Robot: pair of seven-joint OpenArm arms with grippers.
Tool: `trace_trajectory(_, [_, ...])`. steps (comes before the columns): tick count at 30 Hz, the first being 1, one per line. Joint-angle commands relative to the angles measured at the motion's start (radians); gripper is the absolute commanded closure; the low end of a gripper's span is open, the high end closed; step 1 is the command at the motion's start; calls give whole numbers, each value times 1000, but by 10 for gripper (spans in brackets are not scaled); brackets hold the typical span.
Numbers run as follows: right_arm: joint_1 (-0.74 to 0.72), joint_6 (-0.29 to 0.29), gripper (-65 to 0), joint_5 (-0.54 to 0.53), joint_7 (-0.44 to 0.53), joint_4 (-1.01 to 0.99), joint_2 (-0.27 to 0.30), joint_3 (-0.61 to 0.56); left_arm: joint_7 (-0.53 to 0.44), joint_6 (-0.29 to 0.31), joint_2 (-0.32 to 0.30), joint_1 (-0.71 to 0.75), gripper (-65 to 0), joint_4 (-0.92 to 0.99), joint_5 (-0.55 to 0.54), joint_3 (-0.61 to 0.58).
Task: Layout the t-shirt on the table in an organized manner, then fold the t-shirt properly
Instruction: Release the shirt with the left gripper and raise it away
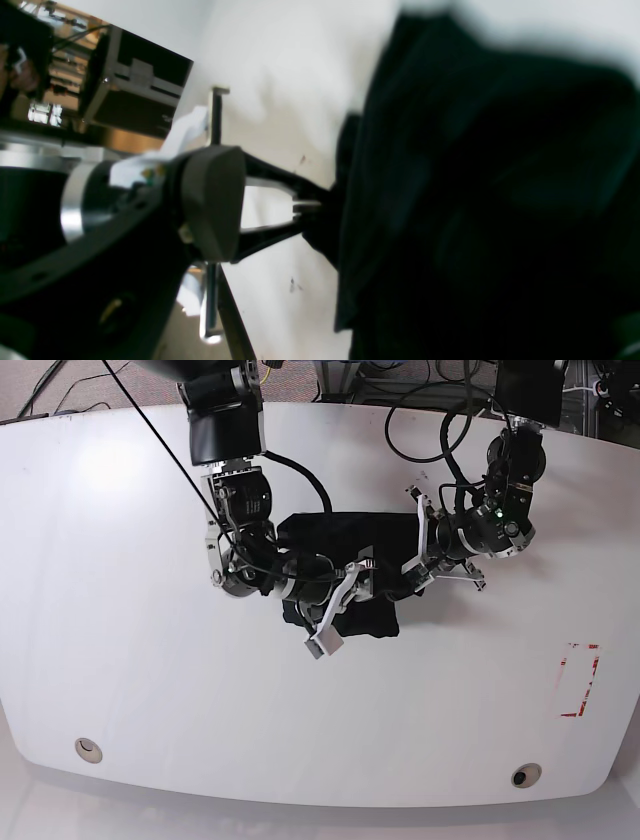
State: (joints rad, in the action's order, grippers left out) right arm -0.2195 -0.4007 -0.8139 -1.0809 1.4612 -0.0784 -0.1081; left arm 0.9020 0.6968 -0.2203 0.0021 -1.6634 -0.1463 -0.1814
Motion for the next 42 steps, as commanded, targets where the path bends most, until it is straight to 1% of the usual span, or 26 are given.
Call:
trace_trajectory(1, [-33, -11, -476, -34, 12, 23, 4, 0, 6, 1, 0, -18, 0, -67, -9, 3])
trace_trajectory(4, [-34, -11, -476, -34, 12, 23, 29, 0, 18, 1, 0, -17, 0, -126, -8, 39])
trace_trajectory(8, [-34, -13, -476, -34, 12, 23, 39, 0, 41, 1, 0, -17, 0, -179, -8, 98])
trace_trajectory(11, [-34, -17, -474, -34, 12, 23, 61, 0, 61, 1, 0, -20, 0, -209, -11, 153])
trace_trajectory(15, [-34, -19, -474, -34, 12, 42, 71, 2, 64, 1, -1, -24, 0, -234, -11, 214])
trace_trajectory(24, [-42, -19, -476, -34, -12, 115, 84, 2, 62, 1, -69, -52, 0, -238, -13, 359])
trace_trajectory(28, [-45, -20, -477, -26, -18, 131, 87, 3, 61, 1, -89, -64, 0, -237, -13, 429])
trace_trajectory(30, [-50, -20, -476, -25, -17, 137, 111, 3, 61, 1, -93, -81, 0, -235, -13, 472])
trace_trajectory(35, [-62, -20, -474, -26, -12, 148, 154, 17, 61, 1, -100, -84, 0, -235, -13, 530])
trace_trajectory(38, [-70, -20, -474, -26, -12, 157, 177, 40, 61, 1, -116, -84, 0, -235, -13, 547])
trace_trajectory(42, [-74, -22, -474, -34, -17, 161, 208, 63, 61, 1, -124, -81, 0, -234, -13, 557])
